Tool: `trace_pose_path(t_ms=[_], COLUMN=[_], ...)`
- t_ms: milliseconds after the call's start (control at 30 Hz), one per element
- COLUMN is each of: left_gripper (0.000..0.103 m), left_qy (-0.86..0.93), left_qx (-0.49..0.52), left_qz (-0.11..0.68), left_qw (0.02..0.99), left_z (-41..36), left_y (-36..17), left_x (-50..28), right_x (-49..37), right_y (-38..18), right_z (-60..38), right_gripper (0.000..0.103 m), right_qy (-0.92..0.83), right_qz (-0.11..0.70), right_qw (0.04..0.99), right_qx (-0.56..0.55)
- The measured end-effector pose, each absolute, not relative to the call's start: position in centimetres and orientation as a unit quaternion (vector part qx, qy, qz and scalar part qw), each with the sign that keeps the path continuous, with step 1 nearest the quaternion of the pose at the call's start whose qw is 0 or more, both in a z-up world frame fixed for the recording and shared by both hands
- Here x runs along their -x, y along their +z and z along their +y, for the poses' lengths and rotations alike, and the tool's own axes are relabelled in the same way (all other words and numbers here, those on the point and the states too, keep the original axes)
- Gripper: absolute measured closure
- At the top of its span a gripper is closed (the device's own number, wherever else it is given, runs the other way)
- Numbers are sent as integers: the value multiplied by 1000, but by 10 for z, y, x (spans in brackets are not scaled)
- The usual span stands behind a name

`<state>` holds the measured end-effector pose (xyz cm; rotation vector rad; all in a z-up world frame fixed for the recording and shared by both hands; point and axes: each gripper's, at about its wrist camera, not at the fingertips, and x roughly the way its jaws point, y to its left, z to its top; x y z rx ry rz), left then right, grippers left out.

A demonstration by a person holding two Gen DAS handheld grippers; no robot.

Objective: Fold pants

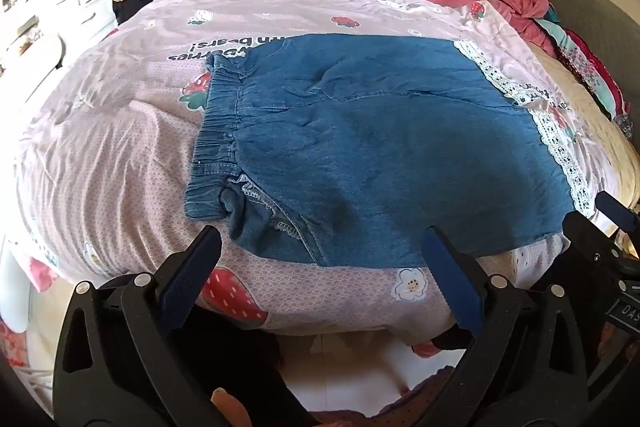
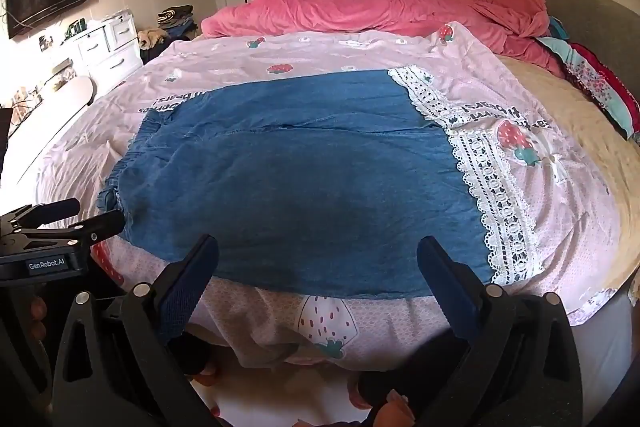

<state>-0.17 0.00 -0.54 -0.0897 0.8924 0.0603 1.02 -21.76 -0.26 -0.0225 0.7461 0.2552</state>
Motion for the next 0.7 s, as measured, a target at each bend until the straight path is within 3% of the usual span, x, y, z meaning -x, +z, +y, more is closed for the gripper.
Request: trace_pose_path(t_ms=[700], left_gripper=[9], left_qy=[28], left_qx=[40], left_qz=[432], left_qw=[900], left_z=[-3], left_y=[-4], left_x=[-2], right_x=[-9], right_y=[-4], right_z=[-215], right_gripper=[4], right_qy=[127], right_qz=[365], right_qw=[922], right_qx=[16])
